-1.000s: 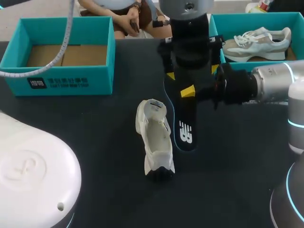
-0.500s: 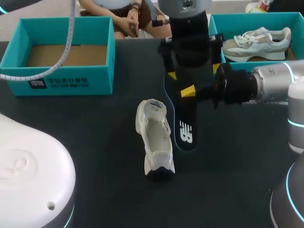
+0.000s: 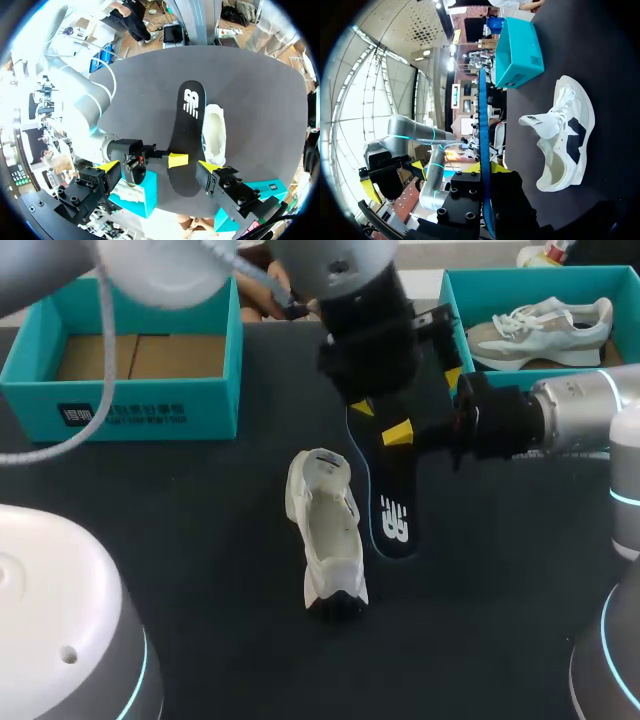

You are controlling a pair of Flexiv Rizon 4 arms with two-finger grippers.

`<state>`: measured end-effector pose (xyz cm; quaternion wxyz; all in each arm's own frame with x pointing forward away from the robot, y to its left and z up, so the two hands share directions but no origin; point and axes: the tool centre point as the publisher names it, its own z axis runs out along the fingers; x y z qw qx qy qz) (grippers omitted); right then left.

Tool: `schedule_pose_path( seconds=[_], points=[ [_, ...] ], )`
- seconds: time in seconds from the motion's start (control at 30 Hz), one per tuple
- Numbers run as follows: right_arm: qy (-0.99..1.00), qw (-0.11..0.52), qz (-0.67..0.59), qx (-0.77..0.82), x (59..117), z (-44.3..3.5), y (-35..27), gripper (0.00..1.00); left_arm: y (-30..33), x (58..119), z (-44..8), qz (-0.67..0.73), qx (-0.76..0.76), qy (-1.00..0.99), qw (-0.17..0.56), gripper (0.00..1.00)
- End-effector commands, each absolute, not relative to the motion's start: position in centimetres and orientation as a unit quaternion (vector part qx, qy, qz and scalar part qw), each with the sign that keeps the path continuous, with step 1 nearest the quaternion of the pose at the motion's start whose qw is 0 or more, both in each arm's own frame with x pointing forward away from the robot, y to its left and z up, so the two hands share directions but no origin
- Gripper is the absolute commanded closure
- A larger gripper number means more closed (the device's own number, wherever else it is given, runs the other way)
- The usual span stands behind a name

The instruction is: Take the shoe out of the shoebox, open the shoe tongue, remove and reinsert the insole, then place the shoe into the shoebox

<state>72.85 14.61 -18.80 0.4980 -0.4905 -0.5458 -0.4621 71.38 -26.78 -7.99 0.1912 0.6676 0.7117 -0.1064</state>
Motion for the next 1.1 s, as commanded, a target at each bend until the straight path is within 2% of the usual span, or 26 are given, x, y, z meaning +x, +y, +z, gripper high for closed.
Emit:
schedule_pose_path(
  seconds=[0.03,0.17,0.33,0.97,1.1],
  points=[
    [-0.546,0.497,-0.46,-0.493,72.6,-18.6,14.5,1.0,-23.1,70.5,-9.1,-0.203,0.644,0.672,0.304,0.0],
    [-0.546,0.496,-0.458,-0.496,72.4,-18.5,14.3,1.0,-21.8,70.2,-8.9,-0.264,0.613,0.653,0.357,0.0],
    [-0.544,0.495,-0.458,-0.499,72.1,-18.5,14.2,1.0,-20.7,69.9,-9.4,-0.268,0.598,0.647,0.389,0.0],
    [-0.54,0.496,-0.459,-0.502,71.5,-18.8,13.4,1.0,-20.3,69.8,-9.5,-0.29,0.595,0.644,0.383,0.0],
    [-0.54,0.493,-0.46,-0.503,71.6,-18.5,13.3,1.0,-20.4,70.3,-11.8,-0.345,0.557,0.619,0.432,0.0]
  ],
)
